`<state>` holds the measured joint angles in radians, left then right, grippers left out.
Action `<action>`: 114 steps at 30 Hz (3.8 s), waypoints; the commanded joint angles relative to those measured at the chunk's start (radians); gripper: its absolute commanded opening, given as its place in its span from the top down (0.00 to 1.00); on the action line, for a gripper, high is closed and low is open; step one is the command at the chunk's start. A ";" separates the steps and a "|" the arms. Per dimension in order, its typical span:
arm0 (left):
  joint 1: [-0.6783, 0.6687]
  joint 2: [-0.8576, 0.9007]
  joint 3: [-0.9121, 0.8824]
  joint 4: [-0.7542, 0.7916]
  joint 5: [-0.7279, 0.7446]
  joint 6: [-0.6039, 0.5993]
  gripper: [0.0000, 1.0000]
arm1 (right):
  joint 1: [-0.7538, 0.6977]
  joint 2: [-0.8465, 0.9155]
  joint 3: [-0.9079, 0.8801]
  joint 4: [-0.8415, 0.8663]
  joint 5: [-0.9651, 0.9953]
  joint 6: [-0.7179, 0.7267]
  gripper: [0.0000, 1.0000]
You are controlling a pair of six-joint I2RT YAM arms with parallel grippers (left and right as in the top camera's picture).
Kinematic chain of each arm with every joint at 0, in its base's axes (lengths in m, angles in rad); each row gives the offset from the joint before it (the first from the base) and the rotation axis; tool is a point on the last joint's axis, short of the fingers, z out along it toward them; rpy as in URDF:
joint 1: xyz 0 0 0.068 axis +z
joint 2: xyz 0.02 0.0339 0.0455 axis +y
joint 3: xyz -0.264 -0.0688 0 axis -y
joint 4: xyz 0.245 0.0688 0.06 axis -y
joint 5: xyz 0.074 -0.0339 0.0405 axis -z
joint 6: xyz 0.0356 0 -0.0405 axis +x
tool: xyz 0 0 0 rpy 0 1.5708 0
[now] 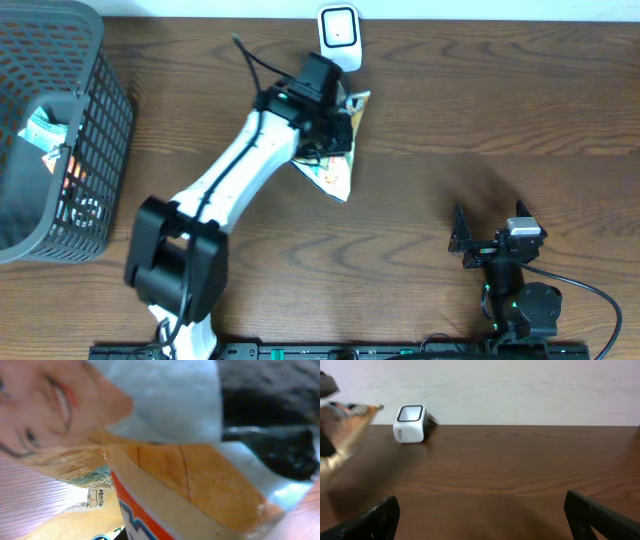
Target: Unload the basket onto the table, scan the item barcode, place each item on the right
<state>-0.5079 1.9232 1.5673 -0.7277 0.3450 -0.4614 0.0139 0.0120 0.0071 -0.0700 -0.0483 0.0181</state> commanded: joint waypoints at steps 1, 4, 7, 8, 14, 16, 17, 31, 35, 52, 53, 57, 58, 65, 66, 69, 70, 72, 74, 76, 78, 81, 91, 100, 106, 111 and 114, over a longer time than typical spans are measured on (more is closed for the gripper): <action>-0.036 0.018 0.009 0.021 -0.006 -0.045 0.60 | -0.008 -0.006 -0.001 -0.005 0.004 0.011 0.01; -0.045 0.015 0.010 0.028 -0.006 -0.045 0.28 | -0.008 -0.006 -0.001 -0.005 0.004 0.011 0.01; -0.030 -0.007 0.021 0.030 -0.002 -0.040 0.23 | -0.008 -0.006 -0.001 -0.005 0.004 0.011 0.01; -0.018 -0.020 0.029 0.030 0.011 -0.024 0.22 | -0.008 -0.006 -0.001 -0.005 0.004 0.011 0.01; 0.102 -0.184 0.068 0.034 0.039 0.003 0.21 | -0.008 -0.006 -0.001 -0.005 0.004 0.011 0.01; 0.146 -0.249 0.068 0.038 0.038 0.026 0.21 | -0.008 -0.006 -0.001 -0.005 0.004 0.011 0.01; 0.172 -0.285 0.068 0.038 0.039 0.042 0.21 | -0.008 -0.006 -0.001 -0.005 0.004 0.011 0.01; 0.449 -0.640 0.068 0.010 0.030 0.072 0.05 | -0.008 -0.006 -0.001 -0.005 0.004 0.011 0.01; 0.463 -0.663 0.068 0.011 0.019 0.080 0.05 | -0.008 -0.006 -0.001 -0.005 0.004 0.011 0.01; 0.472 -0.634 0.210 0.021 0.020 0.172 0.05 | -0.008 -0.006 -0.001 -0.005 0.004 0.011 0.01; 0.483 -0.619 0.266 -0.003 0.020 0.192 0.05 | -0.008 -0.006 -0.001 -0.005 0.004 0.011 0.01; 0.548 -0.562 0.438 -0.081 0.005 0.248 0.00 | -0.008 -0.006 -0.001 -0.005 0.004 0.011 0.01; 0.570 -0.551 0.466 -0.091 -0.018 0.247 0.01 | -0.008 -0.006 -0.001 -0.005 0.004 0.011 0.01; 0.761 -0.531 0.504 -0.061 -0.335 0.240 0.00 | -0.008 -0.006 -0.001 -0.005 0.004 0.011 0.01; 0.784 -0.529 0.503 -0.063 -0.374 0.240 0.00 | -0.008 -0.006 -0.001 -0.005 0.004 0.011 0.01; 0.855 -0.521 0.503 -0.090 -0.455 0.240 0.00 | -0.008 -0.006 -0.001 -0.005 0.004 0.011 0.01; 0.877 -0.517 0.503 -0.102 -0.467 0.240 0.00 | -0.008 -0.006 -0.001 -0.005 0.004 0.011 0.01; 0.915 -0.507 0.497 -0.116 -0.470 0.239 0.00 | -0.008 -0.006 -0.001 -0.005 0.004 0.011 0.01; 0.948 -0.496 0.486 -0.122 -0.470 0.238 0.00 | -0.008 -0.006 -0.001 -0.005 0.004 0.011 0.01; 0.970 -0.483 0.472 -0.122 -0.470 0.224 0.00 | -0.008 -0.006 -0.001 -0.005 0.004 0.011 0.01; 0.991 -0.468 0.462 -0.126 -0.470 0.203 0.00 | -0.008 -0.006 -0.001 -0.005 0.004 0.011 0.01; 1.025 -0.440 0.453 -0.134 -0.470 0.176 0.00 | -0.008 -0.006 -0.001 -0.005 0.004 0.011 0.01; 1.128 -0.332 0.452 -0.241 -0.470 0.146 0.00 | -0.008 -0.006 -0.001 -0.005 0.004 0.011 0.01; 1.171 -0.195 0.452 -0.364 -0.469 0.164 0.00 | -0.008 -0.006 -0.001 -0.005 0.004 0.011 0.01; 1.170 -0.124 0.452 -0.368 -0.454 0.203 0.00 | -0.008 -0.006 -0.001 -0.005 0.004 0.011 0.01; 1.170 -0.110 0.452 -0.359 -0.454 0.203 0.00 | -0.008 -0.006 -0.001 -0.005 0.004 0.011 0.01; 1.170 -0.110 0.452 -0.352 -0.454 0.203 0.00 | -0.008 -0.006 -0.001 -0.005 0.004 0.011 0.01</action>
<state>0.6598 1.8149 2.0216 -1.0840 -0.1101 -0.2794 0.0139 0.0120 0.0071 -0.0700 -0.0483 0.0181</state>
